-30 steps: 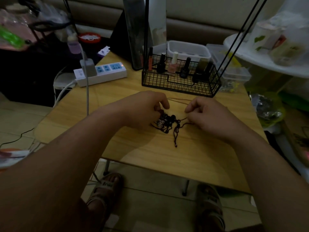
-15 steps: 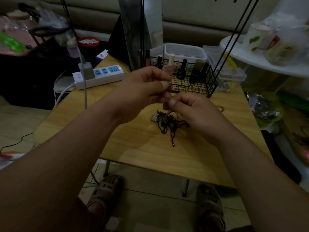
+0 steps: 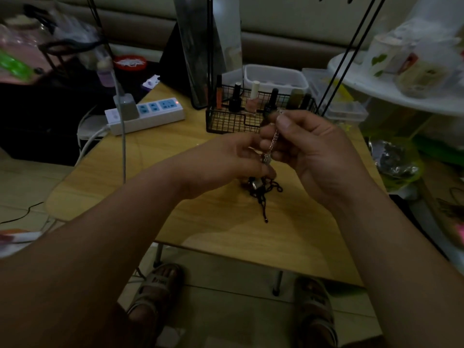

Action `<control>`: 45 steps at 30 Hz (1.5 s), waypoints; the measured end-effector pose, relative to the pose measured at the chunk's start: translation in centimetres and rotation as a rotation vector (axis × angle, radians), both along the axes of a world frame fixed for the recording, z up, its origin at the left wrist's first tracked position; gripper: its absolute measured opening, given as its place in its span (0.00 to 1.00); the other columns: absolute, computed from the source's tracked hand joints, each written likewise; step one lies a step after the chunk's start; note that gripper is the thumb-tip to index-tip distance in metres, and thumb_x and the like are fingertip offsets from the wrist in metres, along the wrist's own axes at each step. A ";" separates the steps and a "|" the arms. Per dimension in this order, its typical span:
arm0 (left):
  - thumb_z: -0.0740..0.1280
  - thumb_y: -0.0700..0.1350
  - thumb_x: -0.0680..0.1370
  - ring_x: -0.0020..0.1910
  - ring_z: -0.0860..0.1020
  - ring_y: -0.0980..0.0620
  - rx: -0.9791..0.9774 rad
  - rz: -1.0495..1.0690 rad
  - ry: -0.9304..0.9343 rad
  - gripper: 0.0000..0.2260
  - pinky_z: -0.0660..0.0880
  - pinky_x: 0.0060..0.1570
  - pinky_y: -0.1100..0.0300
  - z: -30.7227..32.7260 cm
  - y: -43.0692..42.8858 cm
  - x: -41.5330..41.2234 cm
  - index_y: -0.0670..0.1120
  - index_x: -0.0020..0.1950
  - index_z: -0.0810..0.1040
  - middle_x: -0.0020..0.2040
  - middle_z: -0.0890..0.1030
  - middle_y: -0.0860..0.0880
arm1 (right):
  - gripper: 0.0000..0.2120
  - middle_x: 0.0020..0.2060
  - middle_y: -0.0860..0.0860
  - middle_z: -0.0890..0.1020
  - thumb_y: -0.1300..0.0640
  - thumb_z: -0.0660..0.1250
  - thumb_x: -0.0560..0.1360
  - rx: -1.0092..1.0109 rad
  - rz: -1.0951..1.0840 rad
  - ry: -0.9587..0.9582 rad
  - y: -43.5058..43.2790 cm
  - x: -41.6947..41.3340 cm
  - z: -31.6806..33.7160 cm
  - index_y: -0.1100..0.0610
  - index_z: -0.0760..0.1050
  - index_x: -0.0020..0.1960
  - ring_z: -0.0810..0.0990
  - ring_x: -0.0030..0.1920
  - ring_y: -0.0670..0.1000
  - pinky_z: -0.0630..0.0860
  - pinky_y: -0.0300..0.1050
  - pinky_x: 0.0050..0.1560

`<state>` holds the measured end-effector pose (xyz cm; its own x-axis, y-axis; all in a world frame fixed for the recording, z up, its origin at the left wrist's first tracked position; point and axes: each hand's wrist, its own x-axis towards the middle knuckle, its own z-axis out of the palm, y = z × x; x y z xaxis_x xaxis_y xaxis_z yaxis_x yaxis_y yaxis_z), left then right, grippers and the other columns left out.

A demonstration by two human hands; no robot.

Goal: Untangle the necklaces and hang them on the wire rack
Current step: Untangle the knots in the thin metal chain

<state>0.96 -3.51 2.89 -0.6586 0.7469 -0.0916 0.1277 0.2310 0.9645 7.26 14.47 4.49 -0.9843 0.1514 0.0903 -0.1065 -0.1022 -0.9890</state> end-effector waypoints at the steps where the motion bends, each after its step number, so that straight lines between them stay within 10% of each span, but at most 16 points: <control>1: 0.70 0.38 0.81 0.59 0.84 0.53 -0.011 -0.006 0.015 0.16 0.79 0.62 0.52 -0.1 0.1 0.1 0.48 0.68 0.79 0.57 0.87 0.48 | 0.07 0.45 0.53 0.87 0.59 0.66 0.81 -0.037 -0.009 0.006 0.0 0.0 0.2 0.57 0.81 0.57 0.86 0.45 0.51 0.81 0.42 0.43; 6: 0.68 0.40 0.83 0.51 0.85 0.56 -0.036 0.056 0.062 0.07 0.78 0.48 0.66 -0.2 0.1 0.1 0.46 0.60 0.83 0.51 0.88 0.50 | 0.06 0.46 0.53 0.88 0.58 0.65 0.83 -0.072 -0.093 0.005 0.5 -0.1 0.4 0.56 0.79 0.58 0.87 0.47 0.52 0.82 0.44 0.45; 18: 0.66 0.41 0.83 0.44 0.82 0.53 -0.145 0.043 0.073 0.10 0.79 0.46 0.58 -0.5 -0.1 0.2 0.50 0.63 0.80 0.53 0.87 0.49 | 0.07 0.42 0.51 0.84 0.57 0.63 0.84 -0.112 -0.153 -0.010 1.2 0.3 0.6 0.56 0.78 0.59 0.84 0.41 0.49 0.81 0.44 0.41; 27: 0.74 0.52 0.79 0.46 0.75 0.71 -0.413 -0.115 0.503 0.17 0.69 0.41 0.75 -1.9 1.0 0.5 0.58 0.67 0.78 0.55 0.78 0.61 | 0.08 0.43 0.51 0.84 0.57 0.61 0.85 -0.312 -0.031 0.097 0.7 0.4 1.6 0.57 0.74 0.61 0.84 0.42 0.49 0.81 0.44 0.43; 37: 0.65 0.47 0.85 0.48 0.82 0.56 0.003 0.143 0.222 0.08 0.79 0.51 0.55 0.8 -0.3 0.2 0.52 0.52 0.83 0.53 0.86 0.53 | 0.05 0.36 0.48 0.79 0.57 0.63 0.84 -0.169 -0.259 0.010 2.5 0.5 1.3 0.55 0.77 0.55 0.77 0.34 0.45 0.74 0.40 0.35; 45: 0.67 0.46 0.83 0.41 0.77 0.58 0.096 0.157 0.184 0.06 0.75 0.44 0.62 1.3 -0.4 0.3 0.51 0.48 0.82 0.42 0.82 0.56 | 0.06 0.35 0.48 0.77 0.57 0.64 0.83 -0.108 -0.268 -0.060 2.1 0.4 0.9 0.56 0.79 0.55 0.76 0.33 0.45 0.74 0.40 0.33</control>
